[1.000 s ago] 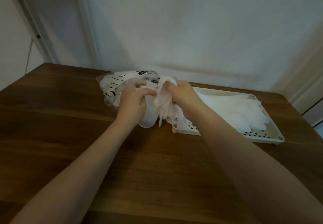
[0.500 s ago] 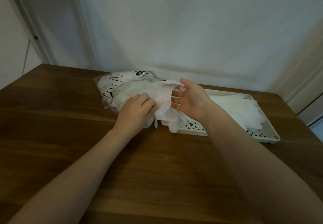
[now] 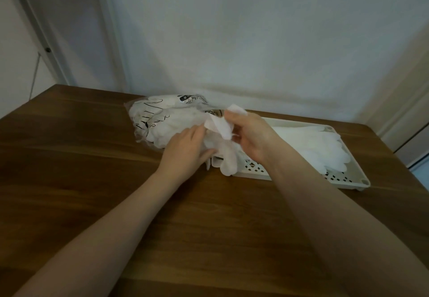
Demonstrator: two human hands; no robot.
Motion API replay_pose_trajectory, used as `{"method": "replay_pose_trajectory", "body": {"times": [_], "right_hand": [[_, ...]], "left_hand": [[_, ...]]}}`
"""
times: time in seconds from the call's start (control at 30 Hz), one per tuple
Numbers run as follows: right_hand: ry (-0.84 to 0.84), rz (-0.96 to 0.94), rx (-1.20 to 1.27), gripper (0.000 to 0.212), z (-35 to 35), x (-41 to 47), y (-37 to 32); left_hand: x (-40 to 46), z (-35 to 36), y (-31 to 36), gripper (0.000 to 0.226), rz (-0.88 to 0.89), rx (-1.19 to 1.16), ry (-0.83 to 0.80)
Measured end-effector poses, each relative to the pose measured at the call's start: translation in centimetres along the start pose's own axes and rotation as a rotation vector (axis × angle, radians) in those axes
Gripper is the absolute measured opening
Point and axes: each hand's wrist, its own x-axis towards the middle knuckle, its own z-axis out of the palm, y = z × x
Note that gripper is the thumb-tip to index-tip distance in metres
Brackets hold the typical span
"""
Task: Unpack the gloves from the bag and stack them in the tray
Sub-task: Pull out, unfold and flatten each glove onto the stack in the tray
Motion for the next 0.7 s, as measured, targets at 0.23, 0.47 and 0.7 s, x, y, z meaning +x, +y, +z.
{"method": "replay_pose_trajectory", "body": {"times": [0.23,0.47,0.7], "right_hand": [[0.126,-0.058,0.375,0.021,-0.6,-0.3,-2.0],[0.035,-0.147,-0.73,0.03,-2.1,-0.8,0.4],[0.008,-0.14,-1.338,0.027,-2.1,-0.6,1.0]], "left_hand": [[-0.6,0.6,-1.4,0.067,-0.108,0.159,-0.239],[0.4,0.2,-1.2,0.017,-0.333,-0.052,-0.292],[1.9,-3.2,-1.2,0.016,-0.595,-0.304,0.23]]}}
